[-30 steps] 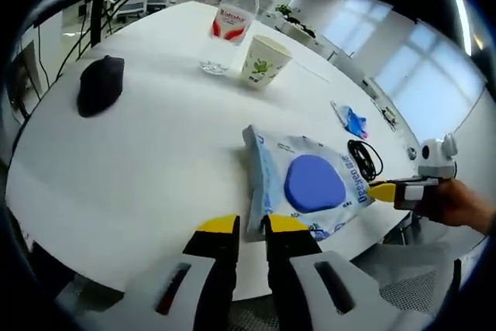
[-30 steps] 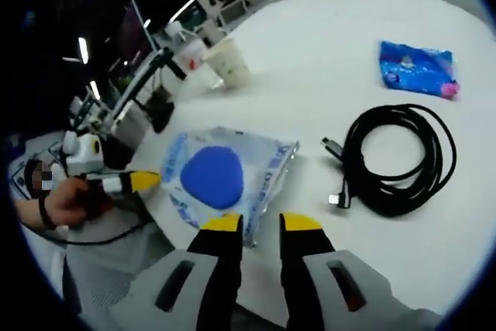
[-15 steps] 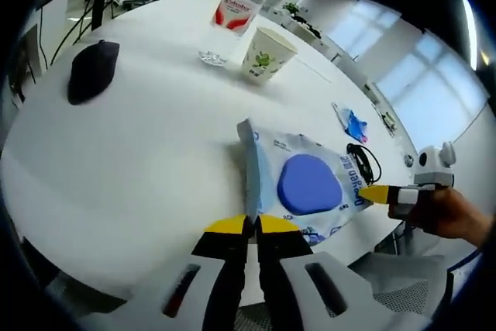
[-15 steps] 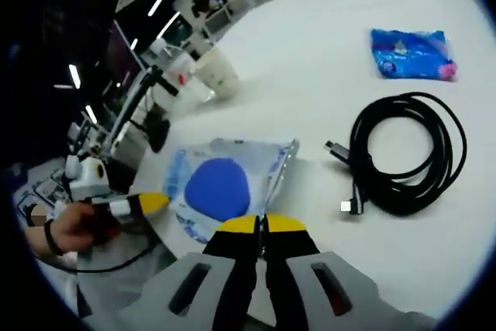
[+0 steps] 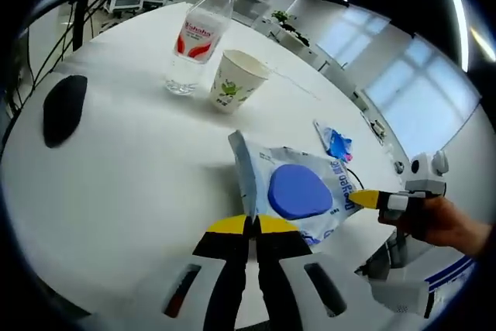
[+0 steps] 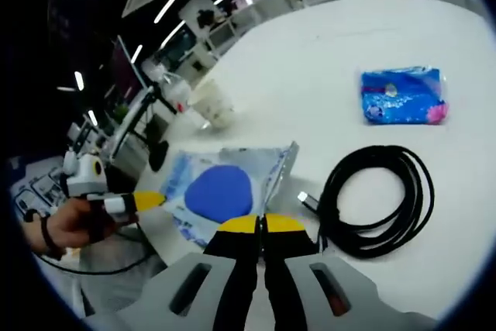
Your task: Arrange the tabletop items into an orderly group along one side of the table until the central work area is clear of visible clutter.
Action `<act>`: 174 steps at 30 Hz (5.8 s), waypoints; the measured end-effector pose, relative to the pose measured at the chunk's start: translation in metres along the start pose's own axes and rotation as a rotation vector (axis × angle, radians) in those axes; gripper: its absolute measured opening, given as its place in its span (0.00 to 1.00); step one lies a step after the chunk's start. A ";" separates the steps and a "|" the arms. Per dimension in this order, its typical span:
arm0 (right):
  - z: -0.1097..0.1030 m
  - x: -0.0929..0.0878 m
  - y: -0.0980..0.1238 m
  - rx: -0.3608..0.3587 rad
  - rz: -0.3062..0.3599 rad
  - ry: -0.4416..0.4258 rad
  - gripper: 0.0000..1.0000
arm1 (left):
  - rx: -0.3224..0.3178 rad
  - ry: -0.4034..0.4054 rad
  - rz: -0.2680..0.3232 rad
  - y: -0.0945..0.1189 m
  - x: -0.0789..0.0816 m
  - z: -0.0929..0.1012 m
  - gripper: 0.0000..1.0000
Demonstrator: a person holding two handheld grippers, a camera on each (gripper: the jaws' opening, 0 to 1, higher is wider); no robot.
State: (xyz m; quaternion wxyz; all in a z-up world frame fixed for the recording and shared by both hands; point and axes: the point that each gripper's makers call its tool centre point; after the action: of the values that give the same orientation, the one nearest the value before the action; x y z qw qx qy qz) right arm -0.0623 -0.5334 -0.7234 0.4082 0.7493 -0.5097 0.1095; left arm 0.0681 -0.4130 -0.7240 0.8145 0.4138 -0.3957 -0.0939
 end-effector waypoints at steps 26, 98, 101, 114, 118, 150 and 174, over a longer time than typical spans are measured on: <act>0.064 0.116 0.010 -0.054 0.072 0.085 0.00 | -0.021 0.114 0.027 -0.077 0.066 0.065 0.00; 0.107 0.106 -0.016 -0.192 0.103 0.005 0.05 | 0.056 0.221 0.062 -0.102 0.087 0.025 0.06; 0.107 0.105 -0.015 -0.191 0.109 0.005 0.06 | 0.055 0.211 0.064 -0.098 0.085 0.024 0.07; 0.095 0.098 -0.002 -0.189 0.112 0.035 0.08 | 0.049 0.131 0.070 -0.064 0.060 0.017 0.10; 0.087 0.095 0.000 -0.178 0.115 0.046 0.09 | 0.048 0.095 0.075 -0.056 0.054 0.011 0.11; 0.105 0.011 0.067 -0.351 0.009 0.184 0.27 | 0.045 -0.129 0.118 0.003 0.025 -0.028 0.18; 0.118 0.004 0.059 -0.389 0.035 0.103 0.18 | 0.031 -0.429 0.138 0.045 0.013 -0.028 0.45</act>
State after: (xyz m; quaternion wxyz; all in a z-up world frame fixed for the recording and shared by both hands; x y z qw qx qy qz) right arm -0.1409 -0.6303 -0.7676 0.5688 0.6409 -0.5127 0.0543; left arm 0.0896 -0.3737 -0.6926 0.7098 0.3687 -0.5885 -0.1177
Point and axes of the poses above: the point that each gripper's makers call its tool centre point, and the gripper's own axes: y roughly backward along the fingers, z roughly to its right, x roughly out of its top, and after that the axes turned 15 degrees about x, right-handed
